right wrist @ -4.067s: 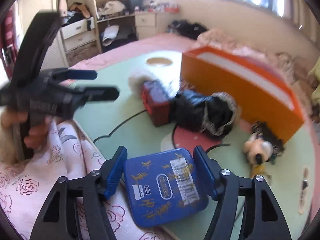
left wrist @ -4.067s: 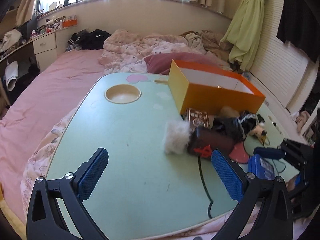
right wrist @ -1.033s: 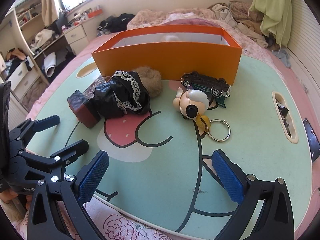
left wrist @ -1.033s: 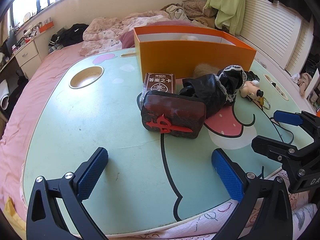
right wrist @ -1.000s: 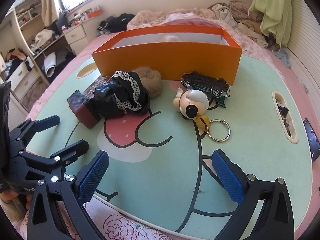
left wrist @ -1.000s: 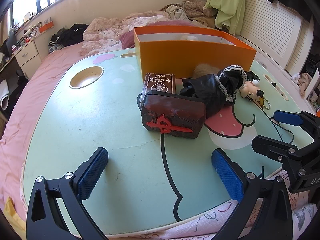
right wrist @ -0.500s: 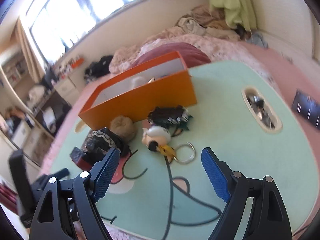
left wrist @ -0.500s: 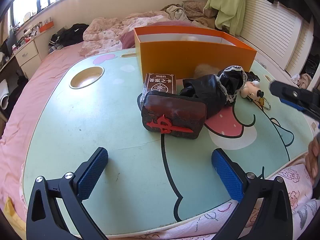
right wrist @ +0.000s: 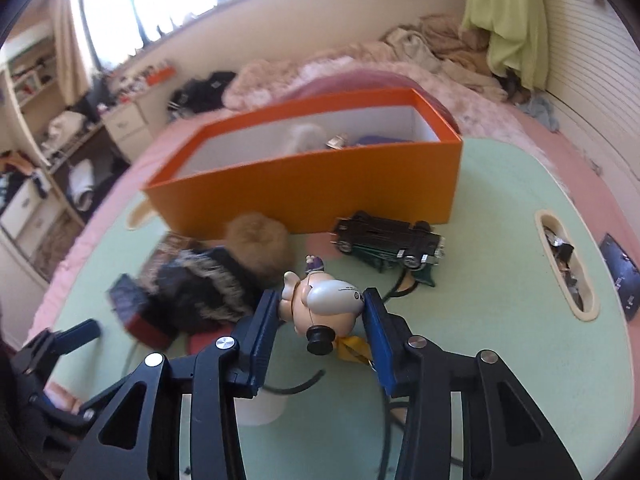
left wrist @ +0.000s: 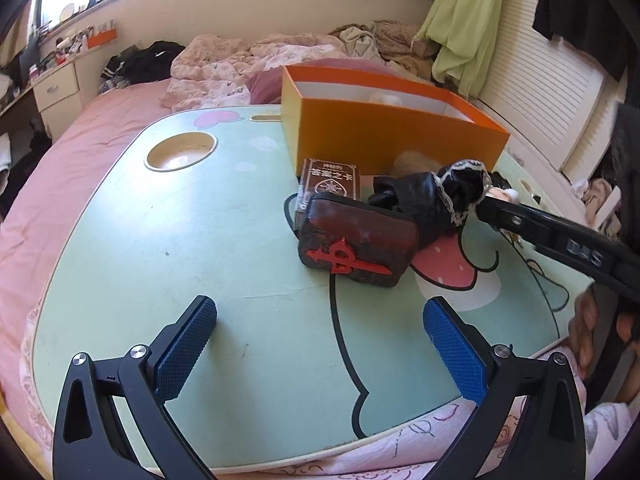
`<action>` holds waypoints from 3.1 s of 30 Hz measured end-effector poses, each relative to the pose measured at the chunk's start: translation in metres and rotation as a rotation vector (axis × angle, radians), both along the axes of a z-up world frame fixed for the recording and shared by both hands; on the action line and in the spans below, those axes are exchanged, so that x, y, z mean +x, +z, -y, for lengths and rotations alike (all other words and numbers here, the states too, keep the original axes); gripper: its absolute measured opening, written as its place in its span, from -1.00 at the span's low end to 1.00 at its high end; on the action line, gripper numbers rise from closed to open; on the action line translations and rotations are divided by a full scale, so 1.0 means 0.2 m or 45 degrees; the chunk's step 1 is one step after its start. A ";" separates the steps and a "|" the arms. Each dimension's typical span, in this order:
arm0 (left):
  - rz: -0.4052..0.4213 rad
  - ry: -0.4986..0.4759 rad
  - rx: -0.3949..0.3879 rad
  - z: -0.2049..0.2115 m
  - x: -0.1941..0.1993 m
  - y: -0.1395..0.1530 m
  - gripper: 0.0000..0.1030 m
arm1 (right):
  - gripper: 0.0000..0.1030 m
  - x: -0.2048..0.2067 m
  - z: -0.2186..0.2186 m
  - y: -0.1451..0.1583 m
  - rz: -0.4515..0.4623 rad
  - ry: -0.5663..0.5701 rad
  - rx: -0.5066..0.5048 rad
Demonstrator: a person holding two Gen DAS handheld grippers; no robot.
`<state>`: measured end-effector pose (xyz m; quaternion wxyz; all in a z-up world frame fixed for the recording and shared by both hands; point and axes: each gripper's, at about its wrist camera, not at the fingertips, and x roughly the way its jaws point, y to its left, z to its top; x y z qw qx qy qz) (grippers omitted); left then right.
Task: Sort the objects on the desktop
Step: 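Grasp the white doll keychain with the right gripper, then lift the doll keychain over the orange box with right while left grasps the dark red case, then drop the dark red case into the box with left while right releases the doll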
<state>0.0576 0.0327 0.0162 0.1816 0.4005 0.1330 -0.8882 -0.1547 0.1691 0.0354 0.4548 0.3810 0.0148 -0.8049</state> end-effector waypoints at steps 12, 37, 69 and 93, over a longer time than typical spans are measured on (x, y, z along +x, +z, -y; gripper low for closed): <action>-0.044 -0.115 0.079 0.07 -0.17 0.04 0.67 | -0.19 0.05 -0.06 0.08 -0.032 0.085 -0.197; -0.173 -0.144 -0.045 0.01 -0.18 0.40 0.68 | -0.20 -0.32 -0.01 0.50 -0.077 -0.073 -0.376; -0.237 -0.004 0.084 0.24 -0.62 0.41 0.03 | -0.18 -0.60 0.23 0.42 0.076 -0.190 -0.258; 0.144 0.020 -0.098 -0.01 -0.14 -0.07 1.00 | 0.75 0.00 0.06 -0.12 -0.030 -0.176 0.341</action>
